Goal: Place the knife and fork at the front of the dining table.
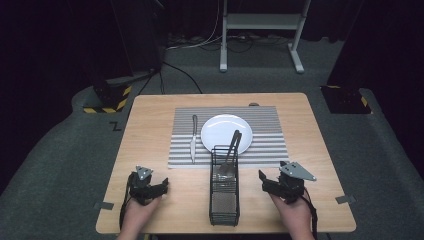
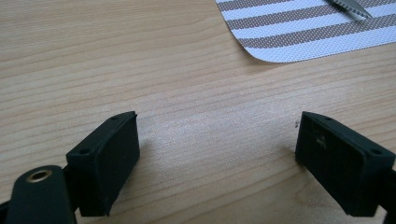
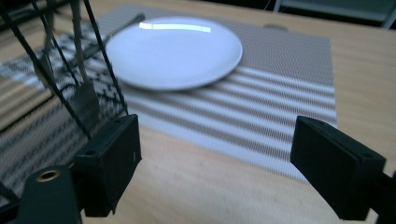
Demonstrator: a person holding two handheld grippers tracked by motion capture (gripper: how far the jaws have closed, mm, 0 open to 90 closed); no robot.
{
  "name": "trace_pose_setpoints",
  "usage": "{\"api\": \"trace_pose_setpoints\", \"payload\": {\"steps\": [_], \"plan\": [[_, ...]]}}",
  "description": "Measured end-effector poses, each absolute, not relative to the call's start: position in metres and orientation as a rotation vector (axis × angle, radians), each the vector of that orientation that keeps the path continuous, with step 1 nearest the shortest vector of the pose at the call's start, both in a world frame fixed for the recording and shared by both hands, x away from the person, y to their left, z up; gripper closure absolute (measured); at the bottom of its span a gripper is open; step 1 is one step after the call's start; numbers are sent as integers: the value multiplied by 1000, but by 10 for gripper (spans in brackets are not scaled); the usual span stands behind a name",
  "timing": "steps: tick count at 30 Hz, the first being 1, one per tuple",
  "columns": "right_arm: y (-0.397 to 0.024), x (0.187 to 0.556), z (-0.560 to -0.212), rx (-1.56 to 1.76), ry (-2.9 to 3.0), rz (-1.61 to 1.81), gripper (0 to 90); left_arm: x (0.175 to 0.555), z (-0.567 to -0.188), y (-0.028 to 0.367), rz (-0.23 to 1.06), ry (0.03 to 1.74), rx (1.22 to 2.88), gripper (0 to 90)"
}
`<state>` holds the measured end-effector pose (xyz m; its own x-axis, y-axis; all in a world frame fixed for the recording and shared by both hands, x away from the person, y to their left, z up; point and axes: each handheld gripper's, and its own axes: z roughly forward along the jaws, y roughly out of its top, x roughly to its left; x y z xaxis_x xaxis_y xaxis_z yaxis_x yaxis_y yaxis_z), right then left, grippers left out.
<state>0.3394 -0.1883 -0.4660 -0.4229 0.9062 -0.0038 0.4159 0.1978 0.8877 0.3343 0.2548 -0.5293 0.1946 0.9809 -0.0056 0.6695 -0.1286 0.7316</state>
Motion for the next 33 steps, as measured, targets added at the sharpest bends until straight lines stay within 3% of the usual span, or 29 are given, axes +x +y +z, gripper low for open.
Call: {"api": "trace_pose_setpoints", "payload": {"steps": [3, 12, 16, 18, 28, 33], "plan": [[-181, 341, -454, 1211, 1901, 1219, 255, 335, -529, 255, 662, 1534, 1875, 134], [-161, 348, -430, 1181, 1829, 1337, 323, 335, -529, 255, 660, 1529, 1879, 128], [-147, 352, -418, 1122, 1804, 1392, 504, 336, -529, 255, 656, 1525, 1886, 113], [-140, 354, -414, 1103, 1807, 1406, 551, 336, -529, 255, 656, 1525, 1886, 113], [-111, 364, -410, 1072, 1813, 1399, 658, 335, -530, 254, 657, 1527, 1883, 117], [-107, 368, -412, 1080, 1814, 1380, 669, 336, -530, 254, 658, 1526, 1884, 116]]}}
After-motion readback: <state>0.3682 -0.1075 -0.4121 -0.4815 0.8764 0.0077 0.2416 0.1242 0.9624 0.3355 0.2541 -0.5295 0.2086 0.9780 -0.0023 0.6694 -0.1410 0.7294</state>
